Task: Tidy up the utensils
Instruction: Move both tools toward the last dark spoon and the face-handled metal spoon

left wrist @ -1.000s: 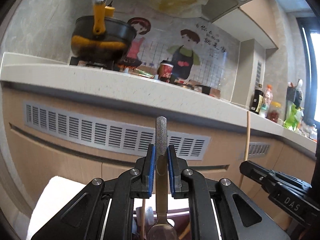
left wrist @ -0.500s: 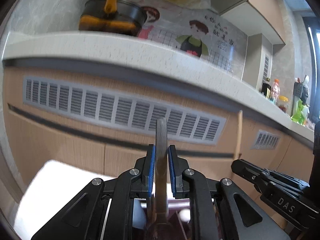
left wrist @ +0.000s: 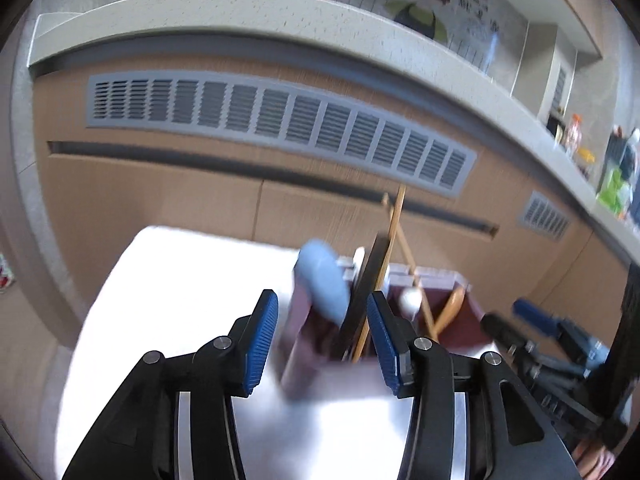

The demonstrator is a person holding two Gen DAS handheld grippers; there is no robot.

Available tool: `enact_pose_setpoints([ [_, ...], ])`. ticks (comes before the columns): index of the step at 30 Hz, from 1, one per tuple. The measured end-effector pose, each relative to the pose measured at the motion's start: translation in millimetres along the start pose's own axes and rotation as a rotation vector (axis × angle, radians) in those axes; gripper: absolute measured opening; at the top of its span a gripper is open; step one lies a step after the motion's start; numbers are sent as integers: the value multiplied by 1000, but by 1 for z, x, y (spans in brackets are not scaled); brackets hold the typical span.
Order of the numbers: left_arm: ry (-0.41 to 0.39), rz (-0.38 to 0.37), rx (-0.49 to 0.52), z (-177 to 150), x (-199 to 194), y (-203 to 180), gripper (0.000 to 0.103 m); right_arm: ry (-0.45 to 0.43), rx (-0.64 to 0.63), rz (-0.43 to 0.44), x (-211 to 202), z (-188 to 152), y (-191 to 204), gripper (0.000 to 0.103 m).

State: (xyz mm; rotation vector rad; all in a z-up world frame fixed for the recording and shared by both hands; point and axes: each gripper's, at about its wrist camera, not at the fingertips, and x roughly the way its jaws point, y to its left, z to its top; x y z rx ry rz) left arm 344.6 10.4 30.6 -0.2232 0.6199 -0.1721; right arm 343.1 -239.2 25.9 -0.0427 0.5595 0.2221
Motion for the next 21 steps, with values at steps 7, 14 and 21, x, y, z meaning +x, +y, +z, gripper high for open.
enact_pose_setpoints([
  [7, 114, 6, 35, -48, -30, -2, 57, -10, -23, -92, -34, -20, 12, 82],
  [14, 274, -19, 120, -97, -51, -10, 59, 12, -93, -99, -61, -40, 28, 102],
  [21, 484, -94, 188, -143, -57, -17, 59, 119, -160, -96, -63, -80, 31, 102],
])
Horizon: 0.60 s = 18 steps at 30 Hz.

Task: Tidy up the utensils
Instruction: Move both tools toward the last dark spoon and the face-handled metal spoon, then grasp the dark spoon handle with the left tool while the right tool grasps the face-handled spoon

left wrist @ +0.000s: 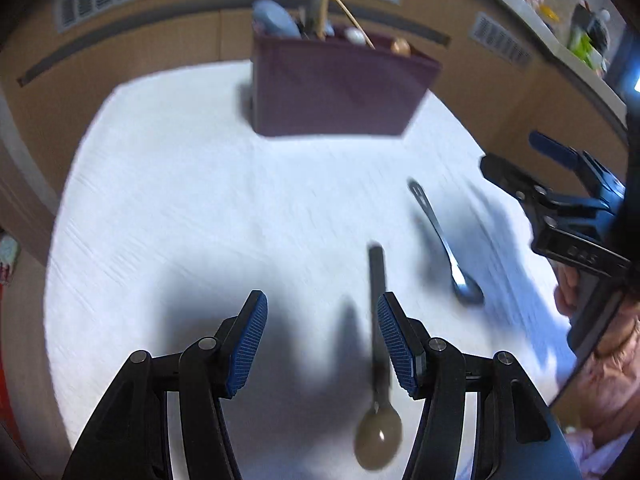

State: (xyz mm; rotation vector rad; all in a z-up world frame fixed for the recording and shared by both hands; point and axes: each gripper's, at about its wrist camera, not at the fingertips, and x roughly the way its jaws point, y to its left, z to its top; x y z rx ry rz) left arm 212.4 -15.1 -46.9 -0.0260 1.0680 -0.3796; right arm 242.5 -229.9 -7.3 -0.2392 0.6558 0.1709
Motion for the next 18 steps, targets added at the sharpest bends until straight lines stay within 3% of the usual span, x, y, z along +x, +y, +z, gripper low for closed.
enact_pose_setpoints([
  [3, 49, -31, 46, -9, 6, -13, 58, 62, -22, -35, 4, -19, -1, 102],
  [8, 99, 32, 166, -15, 19, -41, 48, 106, -49, -96, 1, -39, -1, 102],
  [14, 120, 87, 223, -19, 25, -55, 39, 118, 45, -36, -5, -48, -19, 102],
  [18, 114, 94, 216, -16, 26, -53, 32, 126, 66, -59, -3, -52, -25, 102],
])
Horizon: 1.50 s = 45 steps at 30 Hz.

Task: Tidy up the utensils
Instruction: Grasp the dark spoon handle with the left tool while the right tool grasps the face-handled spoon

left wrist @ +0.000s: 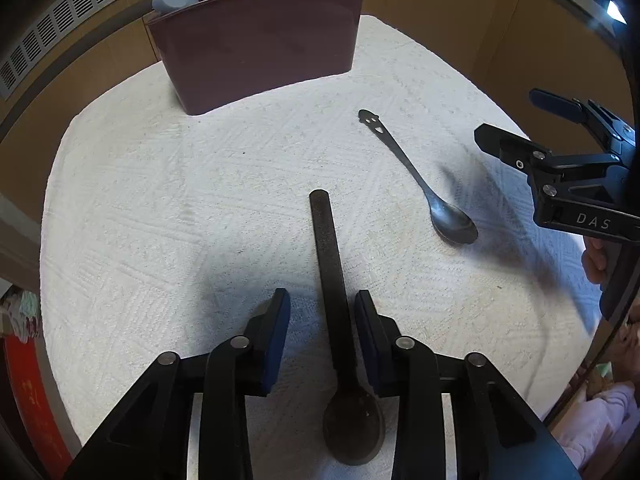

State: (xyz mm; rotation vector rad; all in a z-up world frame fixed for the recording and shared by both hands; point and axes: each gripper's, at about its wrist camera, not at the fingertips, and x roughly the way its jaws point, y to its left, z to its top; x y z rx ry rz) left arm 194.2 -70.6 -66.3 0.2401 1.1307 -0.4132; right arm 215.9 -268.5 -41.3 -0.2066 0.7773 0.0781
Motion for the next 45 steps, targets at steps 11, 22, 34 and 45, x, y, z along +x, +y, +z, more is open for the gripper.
enact_pose_setpoints([
  [11, -87, 57, -83, 4, -7, 29, 14, 29, -29, -13, 3, 0, 11, 102],
  [22, -112, 71, -261, -1, -8, 77, 14, 72, -43, 175, 13, 12, 41, 75],
  [34, -102, 26, -303, -4, -7, 79, 14, 198, 1, 235, 63, 30, 64, 38],
  [45, -67, 36, -305, 5, -5, 84, 15, 160, -98, 271, 49, 26, 79, 9],
])
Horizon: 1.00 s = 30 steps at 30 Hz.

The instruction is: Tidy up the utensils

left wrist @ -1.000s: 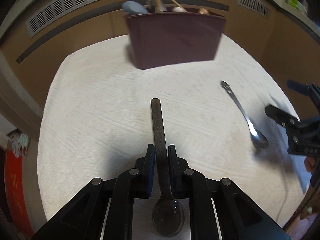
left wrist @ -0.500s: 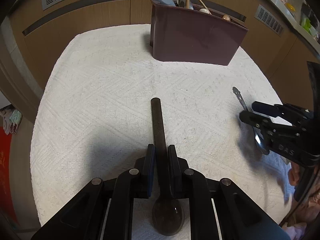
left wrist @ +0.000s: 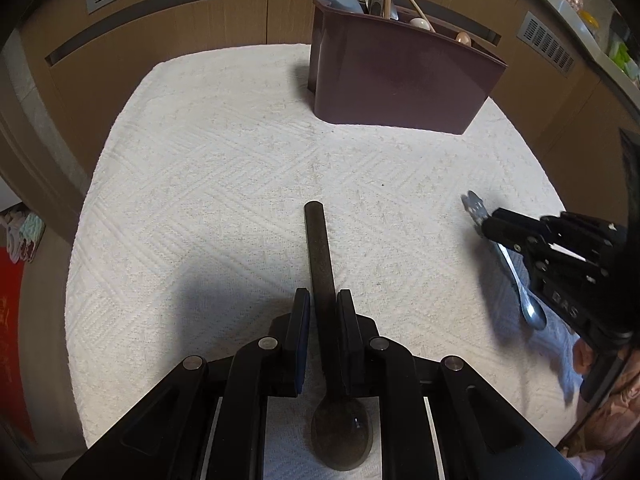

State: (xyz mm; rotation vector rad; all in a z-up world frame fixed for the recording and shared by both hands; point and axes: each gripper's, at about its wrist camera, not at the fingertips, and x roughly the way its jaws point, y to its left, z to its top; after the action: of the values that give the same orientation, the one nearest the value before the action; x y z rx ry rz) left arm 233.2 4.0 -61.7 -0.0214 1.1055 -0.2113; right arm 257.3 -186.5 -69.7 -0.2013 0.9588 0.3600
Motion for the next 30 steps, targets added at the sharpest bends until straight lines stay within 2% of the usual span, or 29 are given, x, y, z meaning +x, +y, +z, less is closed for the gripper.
enact_pose_setpoints([
  [3, 45, -2, 3, 12, 9, -1, 15, -6, 28, 45, -9, -5, -7, 9],
  [6, 74, -6, 13, 22, 17, -4, 15, -22, 44, 54, -19, -7, -13, 9],
  [12, 29, -25, 34, 28, 23, -9, 13, -60, 57, 59, -32, -11, -19, 9],
  [14, -7, -24, 21, 23, 18, -8, 13, -69, 61, 68, -37, -12, -20, 9],
  [17, -103, -19, 26, 16, -3, -10, 13, -88, 59, 75, -47, -14, -21, 9],
  [21, -219, -77, -16, 12, -39, -8, 13, -122, 61, 83, -61, -16, -22, 9],
  [24, -293, -125, 0, 12, -63, -13, 13, -155, 61, 89, -74, -16, -22, 9],
  [26, -321, -144, 15, 12, -73, -20, 13, -174, 60, 91, -81, -16, -21, 4],
  [30, -355, -145, 46, 15, -84, -33, 13, -208, 53, 92, -91, -14, -20, 4],
])
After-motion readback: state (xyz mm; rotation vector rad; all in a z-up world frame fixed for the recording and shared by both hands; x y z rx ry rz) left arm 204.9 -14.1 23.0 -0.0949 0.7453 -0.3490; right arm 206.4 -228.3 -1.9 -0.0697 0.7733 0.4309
